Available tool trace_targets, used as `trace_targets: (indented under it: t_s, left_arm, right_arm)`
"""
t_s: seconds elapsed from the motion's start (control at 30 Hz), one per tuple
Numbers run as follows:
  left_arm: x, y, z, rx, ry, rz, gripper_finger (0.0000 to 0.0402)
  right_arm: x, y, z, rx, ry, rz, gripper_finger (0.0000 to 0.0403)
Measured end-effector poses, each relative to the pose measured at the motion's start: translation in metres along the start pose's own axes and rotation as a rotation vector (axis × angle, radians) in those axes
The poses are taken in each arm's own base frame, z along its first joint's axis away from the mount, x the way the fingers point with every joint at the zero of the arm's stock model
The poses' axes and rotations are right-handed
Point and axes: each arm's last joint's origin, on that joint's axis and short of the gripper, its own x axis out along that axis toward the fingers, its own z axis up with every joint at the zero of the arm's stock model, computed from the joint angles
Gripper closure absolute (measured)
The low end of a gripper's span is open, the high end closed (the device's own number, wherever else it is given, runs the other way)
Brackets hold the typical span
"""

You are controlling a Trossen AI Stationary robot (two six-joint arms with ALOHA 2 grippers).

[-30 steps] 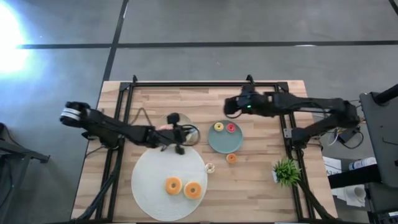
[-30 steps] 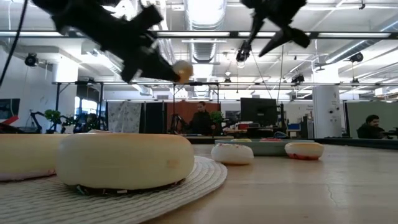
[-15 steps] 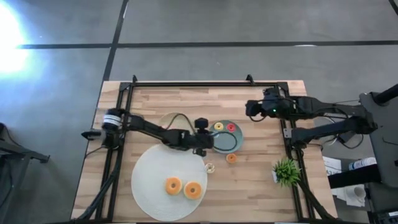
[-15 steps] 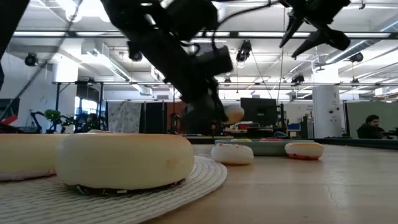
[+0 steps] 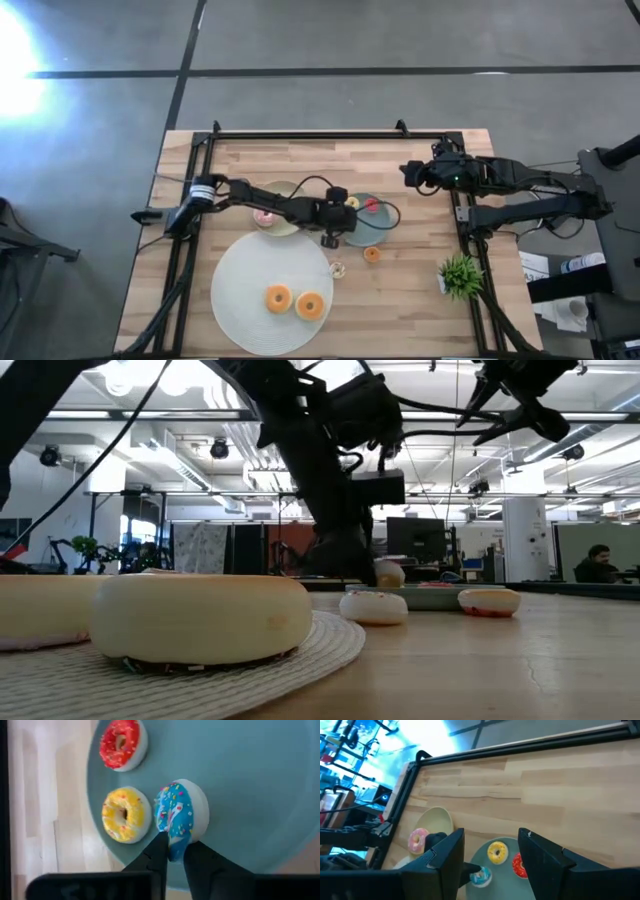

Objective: Pick & Place donuts
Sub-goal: Put the small blue donut on the blue plate, then put the small orange donut on the blue plate

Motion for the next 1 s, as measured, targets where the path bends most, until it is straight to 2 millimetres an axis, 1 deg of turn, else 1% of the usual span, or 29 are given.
trace_targets:
  t_s: [0.07, 0.23, 0.37, 0.43, 0.47, 0.57, 0.67, 0.73, 0.83, 0.9, 1.0]
  left_arm:
    - [-0.001, 0.004, 0.002, -0.008, -0.003, 0.002, 0.0344]
    - [-0.004, 0.004, -0.002, 0.019, 0.066, -0.025, 0.0287]
    - [-0.011, 0.001, -0.009, 0.054, 0.161, -0.057, 0.0265]
    - [-0.021, 0.001, -0.013, 0.038, 0.212, -0.080, 0.0263]
    - [-0.026, 0.002, -0.012, 0.010, 0.202, -0.089, 0.0262]
    - [-0.055, 0.013, -0.004, -0.068, 0.123, -0.093, 0.0262]
    - [-0.082, 0.028, 0.006, -0.121, 0.005, -0.048, 0.0262]
    - [-0.095, 0.034, 0.008, -0.152, -0.039, -0.026, 0.0262]
    - [-0.115, 0.042, 0.000, -0.189, -0.040, 0.020, 0.0262]
    - [-0.130, 0.045, -0.009, -0.214, -0.048, 0.036, 0.0262]
    - [-0.146, 0.044, -0.028, -0.285, -0.050, 0.039, 0.0262]
  right_arm:
    - [0.000, 0.001, 0.000, -0.004, -0.002, 0.007, 0.0225]
    - [0.000, 0.001, 0.000, -0.018, -0.003, 0.007, 0.0225]
    - [0.001, 0.001, 0.000, -0.027, 0.008, 0.009, 0.0225]
    - [0.001, 0.002, -0.002, -0.043, 0.044, 0.024, 0.0225]
    - [0.002, 0.002, -0.002, -0.052, 0.068, 0.034, 0.0225]
    - [0.002, 0.002, -0.005, -0.078, 0.143, 0.061, 0.0225]
    - [0.005, 0.000, -0.010, -0.144, 0.205, 0.081, 0.0225]
    - [0.008, -0.002, -0.017, -0.225, 0.265, 0.098, 0.0225]
    - [0.018, -0.010, -0.037, -0.316, 0.418, 0.109, 0.0225]
    - [0.026, -0.018, -0.054, -0.342, 0.525, 0.093, 0.0225]
    - [0.035, -0.024, -0.081, -0.388, 0.654, 0.063, 0.0225]
